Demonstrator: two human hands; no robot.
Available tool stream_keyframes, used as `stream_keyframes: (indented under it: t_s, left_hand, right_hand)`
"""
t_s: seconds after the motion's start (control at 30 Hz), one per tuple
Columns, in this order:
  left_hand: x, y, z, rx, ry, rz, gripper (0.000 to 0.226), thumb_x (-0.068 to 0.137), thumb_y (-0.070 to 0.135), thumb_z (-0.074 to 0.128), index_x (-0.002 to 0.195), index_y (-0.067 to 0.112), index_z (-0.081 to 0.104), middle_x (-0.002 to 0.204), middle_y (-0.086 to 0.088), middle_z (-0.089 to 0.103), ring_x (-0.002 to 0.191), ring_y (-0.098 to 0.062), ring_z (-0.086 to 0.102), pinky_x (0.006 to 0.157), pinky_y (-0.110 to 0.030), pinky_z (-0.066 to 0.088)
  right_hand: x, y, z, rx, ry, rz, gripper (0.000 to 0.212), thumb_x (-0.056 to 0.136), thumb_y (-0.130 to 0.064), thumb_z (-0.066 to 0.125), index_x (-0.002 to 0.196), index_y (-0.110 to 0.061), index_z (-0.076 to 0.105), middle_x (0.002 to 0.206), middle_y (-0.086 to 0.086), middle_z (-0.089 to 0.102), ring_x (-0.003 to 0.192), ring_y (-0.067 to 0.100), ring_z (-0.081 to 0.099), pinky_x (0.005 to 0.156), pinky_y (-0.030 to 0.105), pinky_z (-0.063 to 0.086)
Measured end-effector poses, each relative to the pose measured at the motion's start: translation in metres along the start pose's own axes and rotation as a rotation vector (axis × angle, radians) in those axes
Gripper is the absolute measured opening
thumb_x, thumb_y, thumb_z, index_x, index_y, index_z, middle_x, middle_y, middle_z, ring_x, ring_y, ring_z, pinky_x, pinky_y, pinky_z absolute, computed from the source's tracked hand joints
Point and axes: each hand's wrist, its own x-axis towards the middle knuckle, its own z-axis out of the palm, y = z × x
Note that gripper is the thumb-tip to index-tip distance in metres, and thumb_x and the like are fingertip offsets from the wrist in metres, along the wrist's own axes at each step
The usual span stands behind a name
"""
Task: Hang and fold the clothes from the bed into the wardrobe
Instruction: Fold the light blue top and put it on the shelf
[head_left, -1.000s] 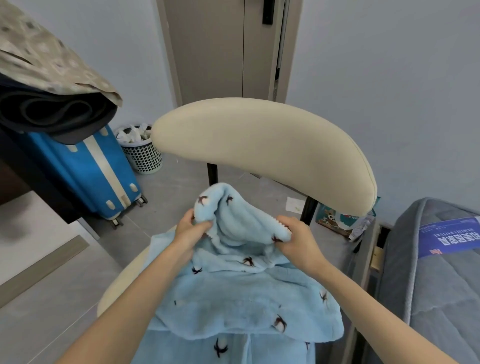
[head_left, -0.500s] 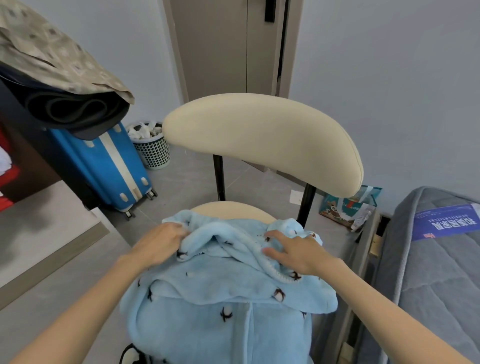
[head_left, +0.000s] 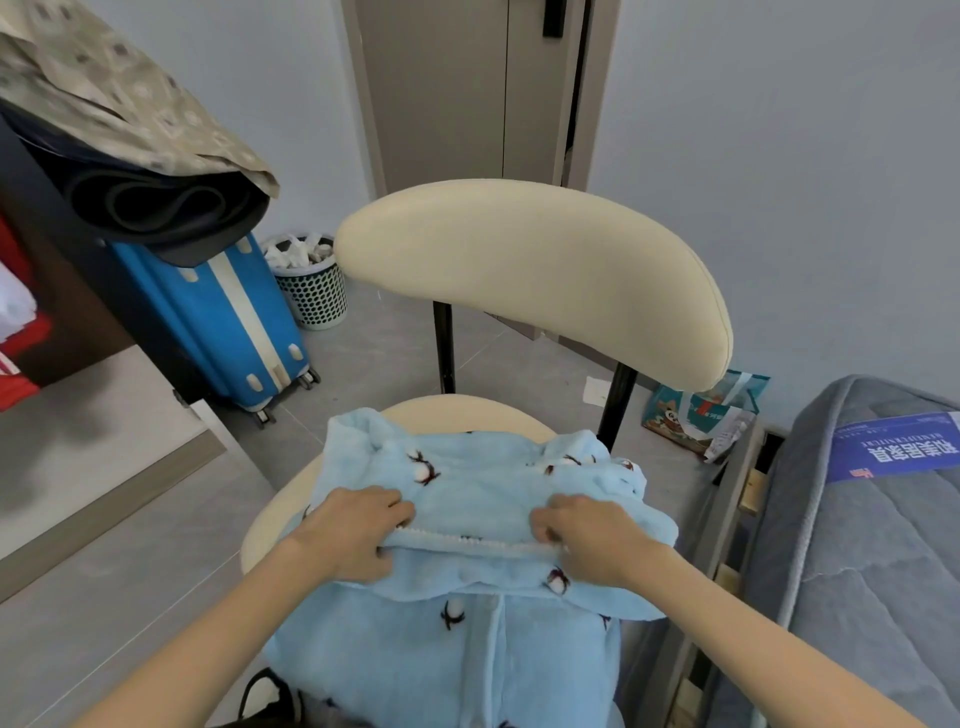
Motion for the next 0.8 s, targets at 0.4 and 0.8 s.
stream_keyframes:
  t_s: [0.4, 0.8]
  left_hand:
    - [0.074, 0.001, -0.048, -0.043, -0.043, -0.069, 0.092, 0.074, 0.031, 0.078, 0.148, 0.024, 0.025, 0.142, 0.001, 0.032, 0.131, -0.021, 0.032, 0.105, -0.037, 0.033]
    - [0.115, -0.041, -0.028, -0.060, -0.510, -0.258, 0.121, 0.066, 0.050, 0.083, 0.153, 0.024, 0.003, 0.151, -0.004, 0.032, 0.139, -0.030, 0.026, 0.113, -0.049, 0.018]
  right_hand:
    - [0.068, 0.006, -0.037, 0.223, 0.094, 0.088, 0.079, 0.079, -0.023, 0.077, 0.145, -0.020, 0.035, 0.145, 0.001, 0.039, 0.133, 0.020, 0.036, 0.103, 0.035, 0.040]
    - [0.093, 0.018, -0.020, -0.191, -0.329, 0.335, 0.072, 0.063, -0.049, 0.083, 0.120, -0.016, 0.054, 0.099, -0.003, 0.056, 0.107, 0.022, 0.054, 0.087, 0.036, 0.029]
